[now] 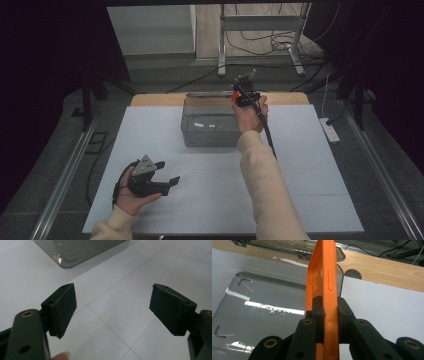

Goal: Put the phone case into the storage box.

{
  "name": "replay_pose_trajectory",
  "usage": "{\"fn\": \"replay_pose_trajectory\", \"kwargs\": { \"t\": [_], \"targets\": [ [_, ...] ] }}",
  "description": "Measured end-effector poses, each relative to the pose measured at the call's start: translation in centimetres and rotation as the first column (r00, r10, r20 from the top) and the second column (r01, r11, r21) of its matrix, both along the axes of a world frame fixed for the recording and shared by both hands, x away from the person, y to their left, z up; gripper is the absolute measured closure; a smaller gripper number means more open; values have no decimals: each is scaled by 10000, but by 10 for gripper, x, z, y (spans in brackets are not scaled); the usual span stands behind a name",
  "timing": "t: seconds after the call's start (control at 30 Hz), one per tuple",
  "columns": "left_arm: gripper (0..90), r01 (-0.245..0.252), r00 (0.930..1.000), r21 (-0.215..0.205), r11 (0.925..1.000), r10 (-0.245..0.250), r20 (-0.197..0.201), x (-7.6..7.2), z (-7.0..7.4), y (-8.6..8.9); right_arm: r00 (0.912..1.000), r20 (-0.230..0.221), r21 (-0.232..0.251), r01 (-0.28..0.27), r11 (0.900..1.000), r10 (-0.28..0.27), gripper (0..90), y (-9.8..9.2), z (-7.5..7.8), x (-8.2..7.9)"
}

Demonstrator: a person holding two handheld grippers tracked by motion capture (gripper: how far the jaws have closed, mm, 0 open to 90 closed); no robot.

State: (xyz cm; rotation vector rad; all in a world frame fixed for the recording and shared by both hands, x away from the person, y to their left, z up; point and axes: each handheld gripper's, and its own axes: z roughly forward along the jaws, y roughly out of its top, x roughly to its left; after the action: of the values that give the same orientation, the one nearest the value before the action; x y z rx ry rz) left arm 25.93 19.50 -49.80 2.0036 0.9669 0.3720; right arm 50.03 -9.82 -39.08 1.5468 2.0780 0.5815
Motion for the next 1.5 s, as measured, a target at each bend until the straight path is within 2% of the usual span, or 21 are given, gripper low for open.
{"fn": "replay_pose_trajectory", "kwargs": {
  "t": [0.97, 1.5],
  "targets": [
    [217, -1, 10000, 9, 10000, 1, 9, 0, 0, 1, 9999, -137, 16, -18, 10000, 18, 800, 2, -13, 1],
    [219, -21, 10000, 12, 10000, 21, 11, 0, 0, 1, 9993, -364, 112, -26, 9999, 30, 800, 3, -25, 2]
  ]
}}
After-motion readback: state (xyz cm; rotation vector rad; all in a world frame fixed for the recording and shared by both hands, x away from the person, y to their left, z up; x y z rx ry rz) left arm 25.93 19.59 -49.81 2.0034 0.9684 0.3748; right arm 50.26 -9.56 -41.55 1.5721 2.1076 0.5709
